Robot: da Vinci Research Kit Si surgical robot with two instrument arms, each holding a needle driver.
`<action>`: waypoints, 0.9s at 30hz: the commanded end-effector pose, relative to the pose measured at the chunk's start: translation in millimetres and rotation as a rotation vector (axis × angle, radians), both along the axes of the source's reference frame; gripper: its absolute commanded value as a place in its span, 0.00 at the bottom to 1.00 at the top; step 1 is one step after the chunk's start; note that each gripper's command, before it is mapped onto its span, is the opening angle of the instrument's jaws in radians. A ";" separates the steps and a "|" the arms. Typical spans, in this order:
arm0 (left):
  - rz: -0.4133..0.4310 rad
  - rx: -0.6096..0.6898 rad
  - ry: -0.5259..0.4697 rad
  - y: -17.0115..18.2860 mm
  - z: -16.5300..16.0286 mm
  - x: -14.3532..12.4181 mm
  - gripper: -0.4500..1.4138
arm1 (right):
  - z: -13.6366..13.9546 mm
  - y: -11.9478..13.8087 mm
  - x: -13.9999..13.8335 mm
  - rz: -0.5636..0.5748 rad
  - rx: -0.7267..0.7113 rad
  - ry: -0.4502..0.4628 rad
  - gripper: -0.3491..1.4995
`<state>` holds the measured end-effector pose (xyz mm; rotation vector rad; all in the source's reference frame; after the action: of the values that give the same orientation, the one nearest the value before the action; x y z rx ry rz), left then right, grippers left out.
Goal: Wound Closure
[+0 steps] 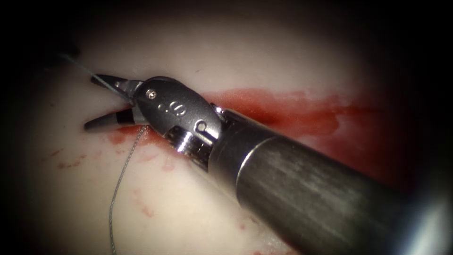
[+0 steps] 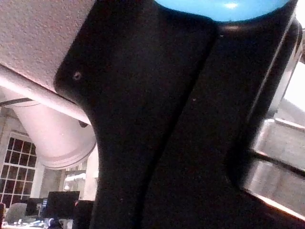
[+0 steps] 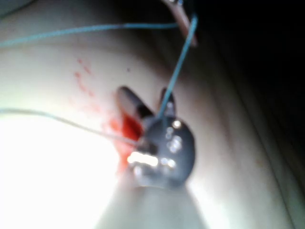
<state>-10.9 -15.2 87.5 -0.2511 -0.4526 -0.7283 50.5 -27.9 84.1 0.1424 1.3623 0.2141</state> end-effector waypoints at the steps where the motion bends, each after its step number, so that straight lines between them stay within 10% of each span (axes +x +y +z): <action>1: -0.003 -0.007 -0.004 1.2 -0.5 -0.5 0.00 | 0.0 1.0 0.8 0.000 -0.011 0.003 0.89; 6: -0.003 -0.007 -0.003 1.2 -0.5 -0.5 0.00 | 0.0 1.1 0.8 -0.009 -0.051 -0.001 0.70; 9: -0.003 -0.007 -0.003 1.2 -0.5 -0.5 0.00 | -0.1 1.1 0.7 -0.017 -0.091 0.002 0.38; 16: -0.003 -0.007 -0.003 1.1 -0.5 -0.5 0.00 | -0.1 1.1 0.6 -0.035 -0.154 0.002 0.00; 27: -0.009 -0.005 -0.005 1.1 -0.6 -0.6 0.00 | 0.2 1.3 0.1 -0.124 -0.102 0.010 0.00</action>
<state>-11.1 -15.4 87.4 -0.2500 -0.4532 -0.7351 49.8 -27.6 84.5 0.1504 1.3642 0.0367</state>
